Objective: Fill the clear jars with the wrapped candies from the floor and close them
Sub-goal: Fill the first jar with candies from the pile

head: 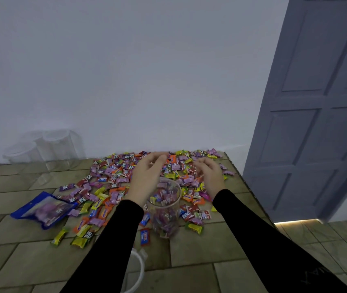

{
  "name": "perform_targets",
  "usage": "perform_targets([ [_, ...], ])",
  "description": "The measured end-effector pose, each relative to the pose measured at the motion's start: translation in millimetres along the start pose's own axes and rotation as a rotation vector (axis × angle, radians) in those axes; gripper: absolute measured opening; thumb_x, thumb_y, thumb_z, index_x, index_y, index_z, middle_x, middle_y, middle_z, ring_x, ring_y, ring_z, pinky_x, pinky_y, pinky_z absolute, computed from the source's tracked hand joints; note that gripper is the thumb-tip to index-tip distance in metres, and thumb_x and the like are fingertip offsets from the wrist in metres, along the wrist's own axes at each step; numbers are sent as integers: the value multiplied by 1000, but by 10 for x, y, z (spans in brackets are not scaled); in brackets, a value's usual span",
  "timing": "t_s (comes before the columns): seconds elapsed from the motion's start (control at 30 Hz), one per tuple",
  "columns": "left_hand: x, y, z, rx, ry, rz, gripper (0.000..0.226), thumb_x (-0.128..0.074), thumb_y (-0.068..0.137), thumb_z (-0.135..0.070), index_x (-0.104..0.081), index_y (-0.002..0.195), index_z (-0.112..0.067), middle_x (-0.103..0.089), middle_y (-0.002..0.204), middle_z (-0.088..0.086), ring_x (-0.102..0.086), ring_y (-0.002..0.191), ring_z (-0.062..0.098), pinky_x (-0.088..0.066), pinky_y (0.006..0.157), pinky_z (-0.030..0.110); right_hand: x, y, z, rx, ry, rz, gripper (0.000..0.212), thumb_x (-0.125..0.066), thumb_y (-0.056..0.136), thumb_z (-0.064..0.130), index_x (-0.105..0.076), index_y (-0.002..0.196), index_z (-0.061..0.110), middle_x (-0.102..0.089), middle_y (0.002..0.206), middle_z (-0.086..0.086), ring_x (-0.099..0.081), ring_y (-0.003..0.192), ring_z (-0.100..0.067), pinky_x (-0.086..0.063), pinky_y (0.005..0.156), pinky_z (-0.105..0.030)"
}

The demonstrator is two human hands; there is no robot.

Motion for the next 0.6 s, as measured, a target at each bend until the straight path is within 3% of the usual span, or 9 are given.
perform_targets([
  [0.1,-354,75,-209,-32,230,102,19,-52,98,-32,-64,111,-25,-59,107,-16,-56,89,-4,-43,72,8,180,116,-154,-23,-45,-7,24,-54,94,12,-49,71,10,-39,65,-7,-37,62,-20,-36,57,-24],
  [0.2,-754,135,-245,-63,433,152,26,-52,97,-31,-62,117,-20,-56,111,-12,-57,100,7,-43,87,22,390,242,-304,-55,-76,-23,25,-56,91,17,-51,66,19,-39,61,-1,-34,61,-20,-31,61,-33],
  [0.3,-1122,197,-126,-45,513,198,27,-51,96,-30,-61,119,-20,-52,115,-10,-51,107,7,-38,91,24,584,345,-424,-92,-141,-28,33,-54,92,17,-47,61,24,-38,58,4,-33,59,-16,-29,61,-33],
  [0.47,-1720,356,243,19,643,308,32,-48,96,-33,-57,123,-20,-51,129,4,-47,118,23,-40,101,37,916,582,-569,-96,-300,-21,20,-50,95,12,-51,76,4,-45,68,-5,-39,63,-17,-33,54,-20],
  [0.6,-2071,432,535,37,790,347,40,-44,97,-33,-47,135,-19,-43,135,7,-39,122,29,-36,101,38,1100,861,-782,-119,-475,-6,18,-52,95,20,-63,89,7,-64,85,-6,-58,81,-22,-45,74,-33],
])
Point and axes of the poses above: each hand's wrist, its own y-axis towards the middle knuckle, its own x-axis out of the back of the hand, z = x × y, the point moved 9 cm from there along y, towards the middle knuckle
